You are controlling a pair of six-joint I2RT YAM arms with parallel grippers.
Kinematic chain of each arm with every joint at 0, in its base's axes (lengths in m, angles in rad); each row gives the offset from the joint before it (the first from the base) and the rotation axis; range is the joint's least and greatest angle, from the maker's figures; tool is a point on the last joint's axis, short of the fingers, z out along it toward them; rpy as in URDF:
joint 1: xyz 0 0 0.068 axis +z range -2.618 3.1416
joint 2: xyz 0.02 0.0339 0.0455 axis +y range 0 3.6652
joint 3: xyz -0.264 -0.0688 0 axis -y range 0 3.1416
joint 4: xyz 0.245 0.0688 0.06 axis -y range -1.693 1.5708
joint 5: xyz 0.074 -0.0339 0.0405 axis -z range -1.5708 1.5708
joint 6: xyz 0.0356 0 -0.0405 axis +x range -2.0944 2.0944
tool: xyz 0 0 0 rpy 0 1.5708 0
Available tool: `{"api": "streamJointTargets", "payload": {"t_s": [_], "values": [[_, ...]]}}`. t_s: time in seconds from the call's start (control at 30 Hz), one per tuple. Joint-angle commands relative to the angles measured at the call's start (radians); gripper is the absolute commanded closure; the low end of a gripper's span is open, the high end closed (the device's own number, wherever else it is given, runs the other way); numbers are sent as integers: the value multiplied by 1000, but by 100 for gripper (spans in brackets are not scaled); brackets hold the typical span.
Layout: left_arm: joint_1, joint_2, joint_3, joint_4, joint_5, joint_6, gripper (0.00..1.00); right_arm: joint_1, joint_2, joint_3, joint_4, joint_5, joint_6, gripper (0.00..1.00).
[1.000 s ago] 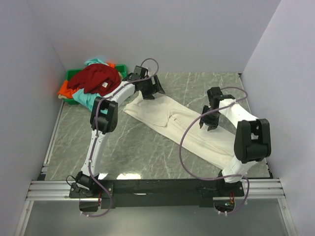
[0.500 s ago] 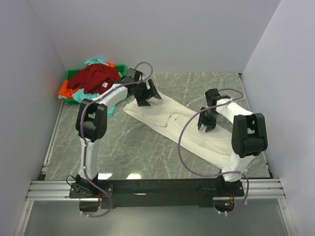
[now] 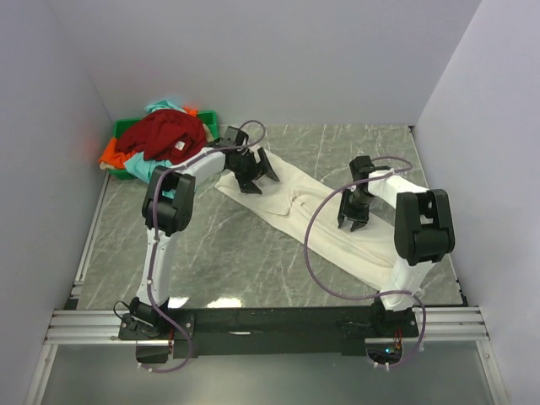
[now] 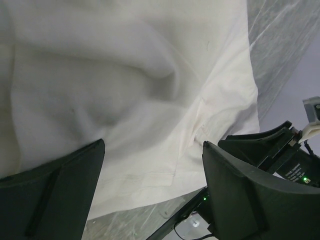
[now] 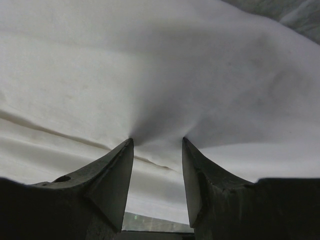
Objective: Fold and stack the t-shirts
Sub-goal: Fold the tshirt
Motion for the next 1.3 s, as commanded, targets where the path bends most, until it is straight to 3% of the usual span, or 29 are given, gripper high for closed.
{"api": "streamJointTargets", "payload": {"t_s": [0.0,0.3,0.5,0.77,1.03,1.27], "values": [[-6,99,51,-43,-39,44,13,-2,25,-16,-4,-27,-7,49],[60,228,196,60,-7,29,13,45,35,-51,18,-108,61,50],[83,337,340,140,29,18,13,137,49,-37,25,-176,131,50],[122,401,389,337,82,-45,13,269,71,-26,48,-253,186,50],[120,334,360,389,94,-40,12,326,62,64,21,-248,196,50],[122,257,423,326,128,-23,12,326,31,243,-122,-167,128,50]]}}
